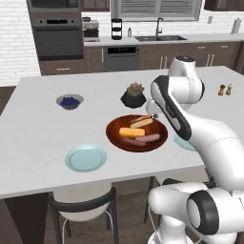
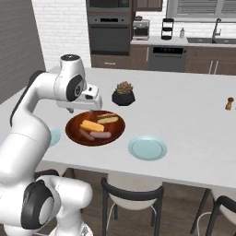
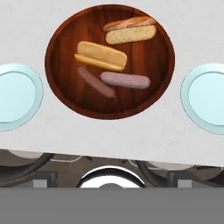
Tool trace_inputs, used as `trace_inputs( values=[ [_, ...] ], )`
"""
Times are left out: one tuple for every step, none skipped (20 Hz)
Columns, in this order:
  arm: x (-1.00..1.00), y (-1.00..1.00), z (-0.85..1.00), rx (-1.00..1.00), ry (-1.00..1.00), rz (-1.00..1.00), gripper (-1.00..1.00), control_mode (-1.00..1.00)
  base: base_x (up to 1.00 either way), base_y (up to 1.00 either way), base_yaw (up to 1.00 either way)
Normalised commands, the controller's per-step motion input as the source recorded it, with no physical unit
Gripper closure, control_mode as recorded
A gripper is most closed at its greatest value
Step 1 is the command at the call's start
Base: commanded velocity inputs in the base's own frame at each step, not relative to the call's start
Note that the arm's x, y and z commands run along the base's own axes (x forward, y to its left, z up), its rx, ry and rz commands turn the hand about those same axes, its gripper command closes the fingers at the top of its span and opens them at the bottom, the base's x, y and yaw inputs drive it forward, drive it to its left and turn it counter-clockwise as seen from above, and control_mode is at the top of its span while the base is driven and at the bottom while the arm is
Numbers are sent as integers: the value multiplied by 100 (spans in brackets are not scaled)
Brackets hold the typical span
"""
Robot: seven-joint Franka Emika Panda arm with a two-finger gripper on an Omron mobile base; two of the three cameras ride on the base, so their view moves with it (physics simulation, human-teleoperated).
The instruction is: Place one bun and one sausage from the bowl on each plate.
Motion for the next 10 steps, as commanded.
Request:
trace_inputs(
  values=[
    [73, 17, -26, 0, 11, 0, -100, -100, 0, 0, 0],
    [73, 16, -26, -3, 10, 0, -100, -100, 0, 0, 0],
    [54, 0, -19, 0, 7, 0, -100, -100, 0, 0, 0],
    [48, 0, -31, 0, 11, 0, -100, -100, 0, 0, 0],
    [45, 0, -55, 0, 11, 0, -100, -100, 0, 0, 0],
    [30, 0, -76, 0, 17, 6, -100, -100, 0, 0, 0],
    [15, 7, -74, -1, 11, 10, -100, -100, 0, 0, 0],
    [29, 22, -71, -3, 16, 14, -100, -100, 0, 0, 0],
    [5, 13, -69, -3, 11, 25, -100, -100, 0, 0, 0],
    [16, 6, -58, 0, 8, 29, -100, -100, 0, 0, 0]
  ],
)
